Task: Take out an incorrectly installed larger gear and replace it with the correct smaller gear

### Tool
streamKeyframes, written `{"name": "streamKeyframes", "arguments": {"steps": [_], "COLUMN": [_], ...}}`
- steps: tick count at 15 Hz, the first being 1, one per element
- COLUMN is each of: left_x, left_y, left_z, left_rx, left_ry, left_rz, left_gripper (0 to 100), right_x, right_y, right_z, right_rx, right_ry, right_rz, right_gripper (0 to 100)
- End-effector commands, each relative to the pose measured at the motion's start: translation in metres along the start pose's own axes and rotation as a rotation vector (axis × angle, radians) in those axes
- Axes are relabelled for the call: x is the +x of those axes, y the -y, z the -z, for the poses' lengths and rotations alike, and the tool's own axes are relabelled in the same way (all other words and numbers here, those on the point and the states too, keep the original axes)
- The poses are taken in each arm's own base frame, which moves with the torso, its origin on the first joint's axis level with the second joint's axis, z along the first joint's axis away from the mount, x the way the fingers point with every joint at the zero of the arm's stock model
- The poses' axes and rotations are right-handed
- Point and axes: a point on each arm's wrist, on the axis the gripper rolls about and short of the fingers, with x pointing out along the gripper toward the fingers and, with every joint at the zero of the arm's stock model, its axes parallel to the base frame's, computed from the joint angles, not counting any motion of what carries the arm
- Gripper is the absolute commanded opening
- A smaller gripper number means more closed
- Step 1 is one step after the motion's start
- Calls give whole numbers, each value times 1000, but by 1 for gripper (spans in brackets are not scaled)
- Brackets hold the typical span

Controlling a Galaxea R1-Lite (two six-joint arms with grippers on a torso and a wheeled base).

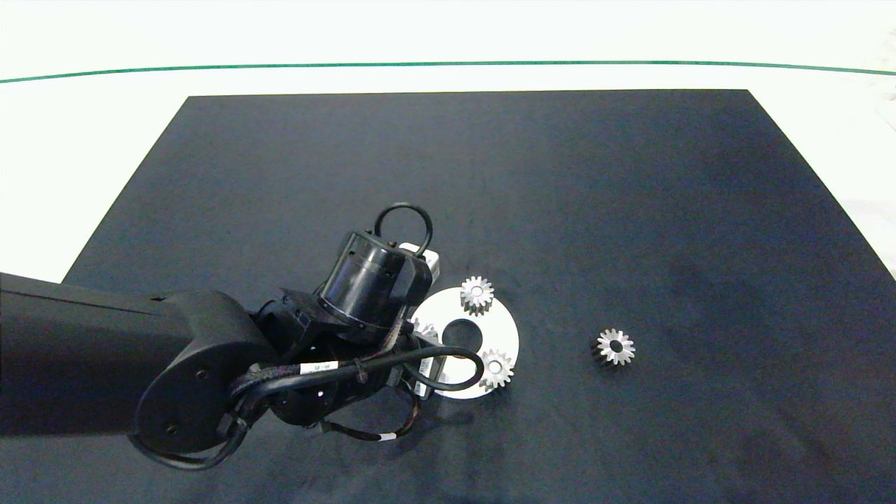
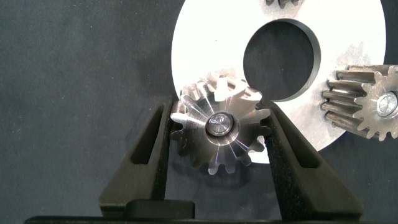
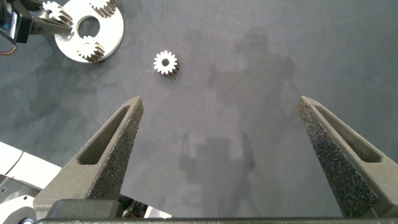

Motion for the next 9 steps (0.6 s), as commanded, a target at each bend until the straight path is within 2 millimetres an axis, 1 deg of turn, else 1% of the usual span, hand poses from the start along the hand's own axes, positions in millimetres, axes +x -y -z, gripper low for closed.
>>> {"name": "streamKeyframes", "arguments": {"steps": [1, 5, 9], "left_x": [2, -1, -12], "left_y": [0, -2, -5], "left_z": [0, -2, -13], "left_rx": [-1, 6, -9], "left_ry": [-2, 11, 61], "left_rz": [-3, -5, -1], "left_gripper": [8, 0, 0], "right_x": [0, 0, 0], "right_y": [0, 0, 0], "right_z": [1, 0, 0], "right_rx": [0, 0, 0], "right_ry": [-4, -2, -2], "right_rz": [-2, -2, -2], "right_gripper": [100, 100, 100]}}
